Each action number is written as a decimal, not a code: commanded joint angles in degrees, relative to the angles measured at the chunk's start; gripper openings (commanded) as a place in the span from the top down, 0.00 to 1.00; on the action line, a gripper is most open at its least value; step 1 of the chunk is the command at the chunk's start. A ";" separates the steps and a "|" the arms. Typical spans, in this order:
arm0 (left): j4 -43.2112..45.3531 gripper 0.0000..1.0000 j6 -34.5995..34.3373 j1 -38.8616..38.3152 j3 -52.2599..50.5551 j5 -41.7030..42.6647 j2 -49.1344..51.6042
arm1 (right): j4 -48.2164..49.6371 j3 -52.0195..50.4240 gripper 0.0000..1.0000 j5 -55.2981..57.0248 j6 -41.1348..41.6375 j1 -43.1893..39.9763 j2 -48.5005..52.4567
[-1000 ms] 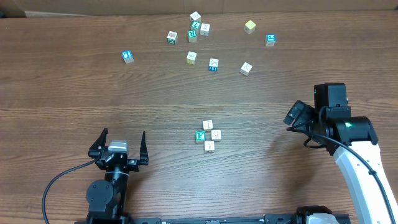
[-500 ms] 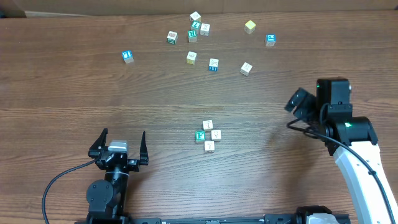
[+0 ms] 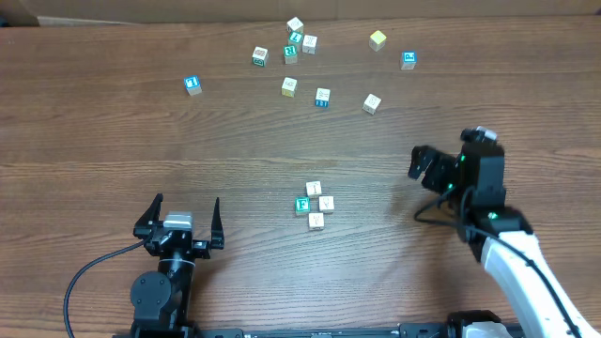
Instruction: Form a circle
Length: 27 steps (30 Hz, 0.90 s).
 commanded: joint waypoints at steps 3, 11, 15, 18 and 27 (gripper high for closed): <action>0.04 0.00 1.29 0.44 -0.20 0.31 -0.70 | 6.12 -8.76 0.00 -1.11 -0.90 0.24 -0.85; 0.04 0.00 1.29 0.44 -0.20 0.31 -0.70 | 2.34 -9.35 0.00 -0.44 -1.53 0.20 -0.83; 0.04 0.00 1.29 0.44 -0.20 0.31 -0.70 | 5.31 -9.35 0.00 -2.16 -6.38 0.22 0.39; 0.04 0.00 1.29 0.44 -0.20 0.31 -0.70 | 10.27 -9.35 0.00 -7.19 -13.09 0.22 1.55; 0.04 0.00 1.29 0.44 -0.20 0.31 -0.70 | 14.95 -9.35 0.00 -15.72 -21.66 0.20 3.63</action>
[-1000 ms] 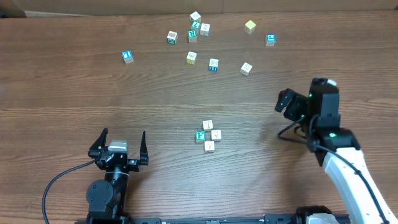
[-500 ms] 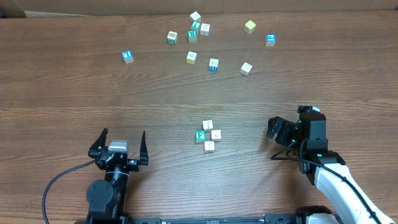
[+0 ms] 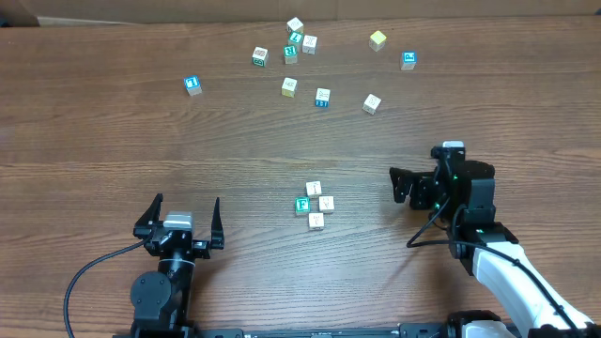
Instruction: Form a circle
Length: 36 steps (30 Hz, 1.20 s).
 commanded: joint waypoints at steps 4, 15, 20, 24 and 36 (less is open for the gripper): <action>0.09 0.00 1.27 0.44 -0.20 0.31 -0.70 | -2.34 -0.15 0.00 -3.19 -3.74 0.20 0.48; 0.09 0.00 1.27 0.44 -0.20 0.31 -0.70 | -3.41 -0.44 0.00 -2.40 -3.74 0.20 0.48; 0.09 0.00 1.27 0.44 -0.20 0.31 -0.70 | -2.75 -3.32 0.00 -2.38 -3.72 0.20 0.09; 0.09 0.00 1.27 0.44 -0.20 0.31 -0.70 | 1.38 -6.80 0.00 -2.40 -3.50 0.20 0.09; 0.09 0.00 1.27 0.44 -0.20 0.31 -0.70 | 9.40 -13.79 0.00 -2.40 -3.50 0.20 -3.85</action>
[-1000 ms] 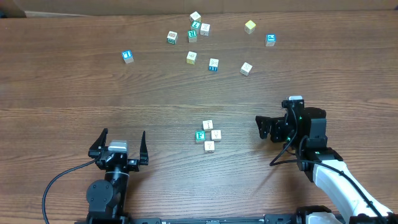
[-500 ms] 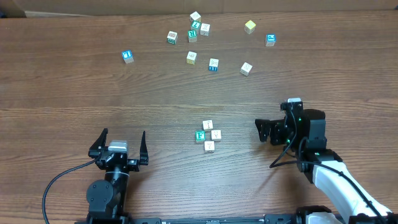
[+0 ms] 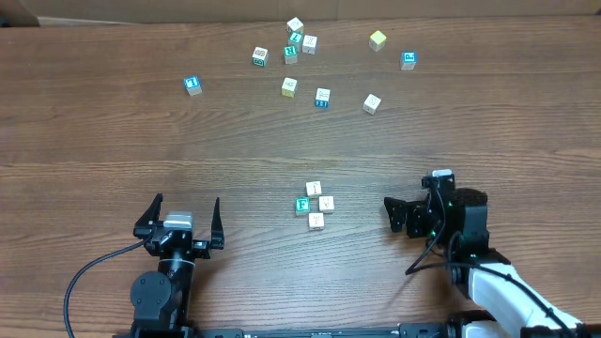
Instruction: Form a circle
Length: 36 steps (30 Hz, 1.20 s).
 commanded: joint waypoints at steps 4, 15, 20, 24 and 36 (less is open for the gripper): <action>0.09 0.00 1.11 0.44 -0.20 0.31 -0.70 | 4.46 -4.76 0.00 -0.37 -0.24 0.20 -4.33; 0.09 0.00 1.11 0.44 -0.20 0.31 -0.70 | 8.33 -9.94 0.00 -0.28 -0.11 0.20 -12.37; 0.09 0.00 1.11 0.44 -0.20 0.31 -0.70 | 6.95 -11.10 0.00 0.39 -0.11 0.22 -16.13; 0.09 0.00 1.11 0.44 -0.20 0.31 -0.70 | 4.07 -11.10 0.00 0.76 -0.13 0.22 -18.84; 0.09 0.00 1.11 0.44 -0.20 0.31 -0.70 | -3.52 -11.10 0.00 0.81 -0.50 0.22 -27.39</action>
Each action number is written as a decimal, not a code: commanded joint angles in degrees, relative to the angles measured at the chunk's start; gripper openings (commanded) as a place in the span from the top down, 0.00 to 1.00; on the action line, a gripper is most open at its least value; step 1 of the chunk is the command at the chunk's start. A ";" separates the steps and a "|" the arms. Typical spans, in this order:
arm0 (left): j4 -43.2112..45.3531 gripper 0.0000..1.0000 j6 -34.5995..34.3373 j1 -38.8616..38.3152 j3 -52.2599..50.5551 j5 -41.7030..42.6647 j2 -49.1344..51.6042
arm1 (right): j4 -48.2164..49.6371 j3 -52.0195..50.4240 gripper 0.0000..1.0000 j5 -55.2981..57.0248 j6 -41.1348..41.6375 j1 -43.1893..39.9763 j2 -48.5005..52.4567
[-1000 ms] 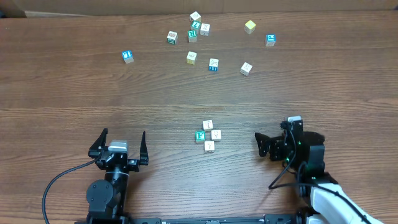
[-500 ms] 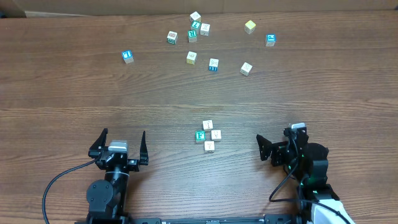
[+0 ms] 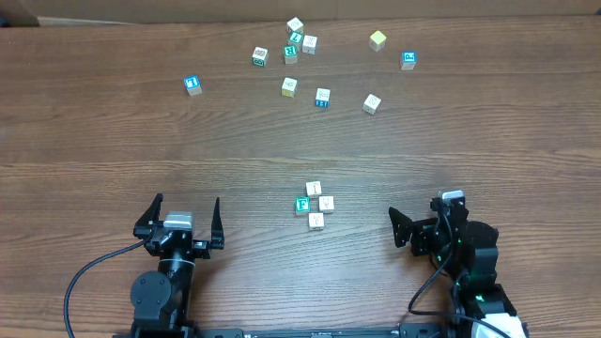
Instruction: Form a circle
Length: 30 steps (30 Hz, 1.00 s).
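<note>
Several small lettered cubes form a tight cluster near the table's front middle, one of them green-faced. More loose cubes lie scattered across the far part of the table, among them a blue one at the left and a yellow one at the back. My left gripper rests at the front left, open and empty. At the front right my right gripper points left toward the cluster, a short way from it; its fingers look spread with nothing between them.
The table is brown wood. A black cable runs from the left arm's base toward the front edge. The scattered cubes stand in the far band of the table.
My right gripper has drawn back toward the front edge and slightly right. The cubes and my left gripper stand as before.
My right gripper was first at the right side of the table, well above the front edge. At each later moment it was lower and nearer the front, ending beside the arm's base. No cube has moved, and my left arm has stayed still.
</note>
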 commanded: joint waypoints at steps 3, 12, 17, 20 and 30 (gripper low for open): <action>0.09 0.00 1.11 0.44 -0.20 0.31 -0.70 | -3.37 -0.61 0.00 0.52 -0.50 0.22 -6.08; 0.11 0.00 1.11 0.44 -0.20 0.31 -0.70 | -11.80 -0.61 0.00 1.62 -0.52 0.39 -16.22; 0.11 0.00 1.11 0.44 -0.20 0.31 -0.70 | -12.98 -0.61 0.00 2.75 -0.52 1.79 -21.03; 0.11 0.00 1.11 0.44 -0.20 0.31 -0.70 | -13.03 -0.61 0.00 3.19 -0.50 2.84 -24.04; 0.11 0.00 1.11 0.44 -0.20 0.31 -0.70 | -13.07 -0.61 0.00 2.91 -0.02 3.13 -33.18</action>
